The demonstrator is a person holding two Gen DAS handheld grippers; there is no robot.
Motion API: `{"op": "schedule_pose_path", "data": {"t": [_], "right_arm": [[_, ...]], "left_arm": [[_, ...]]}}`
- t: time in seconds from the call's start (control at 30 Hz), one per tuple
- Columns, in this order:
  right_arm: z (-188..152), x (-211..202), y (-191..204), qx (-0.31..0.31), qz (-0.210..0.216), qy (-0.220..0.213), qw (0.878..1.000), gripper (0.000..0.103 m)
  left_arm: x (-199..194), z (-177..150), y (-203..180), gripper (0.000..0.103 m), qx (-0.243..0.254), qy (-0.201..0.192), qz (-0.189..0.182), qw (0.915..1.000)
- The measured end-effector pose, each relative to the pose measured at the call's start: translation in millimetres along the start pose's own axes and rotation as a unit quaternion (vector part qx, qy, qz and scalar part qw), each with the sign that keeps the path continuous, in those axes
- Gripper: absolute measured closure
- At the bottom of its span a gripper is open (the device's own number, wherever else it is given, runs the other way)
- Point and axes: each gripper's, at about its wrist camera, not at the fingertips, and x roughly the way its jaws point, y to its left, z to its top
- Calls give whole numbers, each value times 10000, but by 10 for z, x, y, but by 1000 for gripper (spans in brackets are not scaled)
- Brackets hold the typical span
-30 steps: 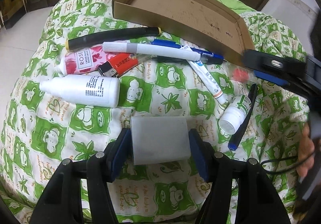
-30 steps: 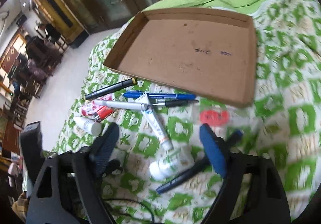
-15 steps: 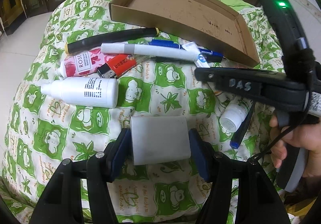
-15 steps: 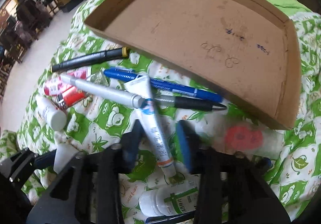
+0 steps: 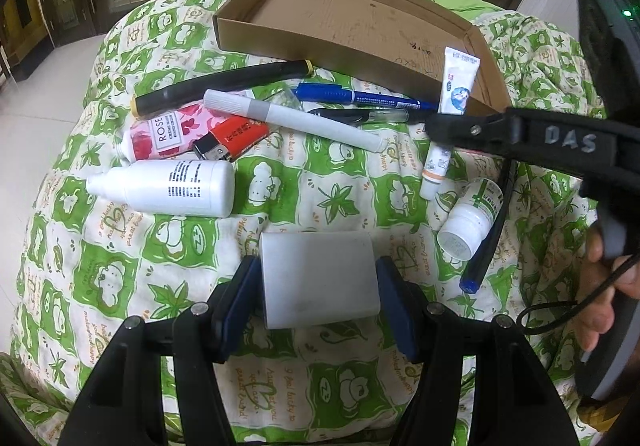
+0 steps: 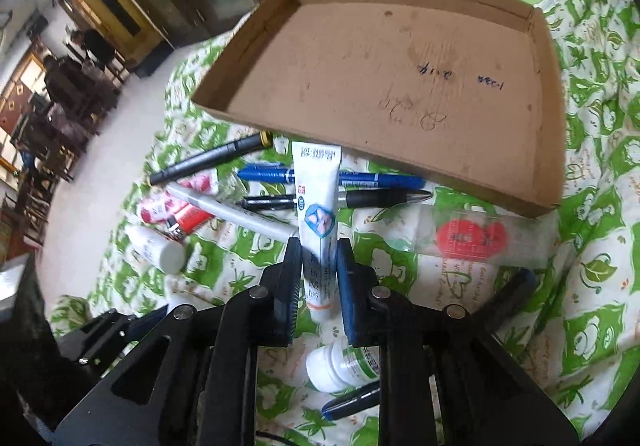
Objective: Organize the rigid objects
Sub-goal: 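Grasp the white ointment tube with the right tool while the left holds the charger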
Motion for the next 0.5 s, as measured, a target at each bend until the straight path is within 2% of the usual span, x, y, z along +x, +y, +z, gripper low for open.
{"op": "schedule_pose_path", "data": {"t": [0.07,0.23,0.43,0.47,0.5], "right_arm": [[-7,-70,-8,58,67,-93,9999,90],[-16,-249,-79,114,131,-247,9995,91],[-20,-134,-61,126,223,-100,9996,90],[-17,-111,-50,112,230,-62,9997,87],[-17,-87,-41,108,195,-58,9997,76]], "left_arm": [[-21,-9,-2,43,10,-40,0,10000],[-42,-19,-18,43,27,-104,4,9999],[-39,-17,0,43,4,-84,-9,10000],[-36,-16,-1,43,-1,-77,-11,10000],[-31,-16,0,43,-4,-69,-14,10000]]}}
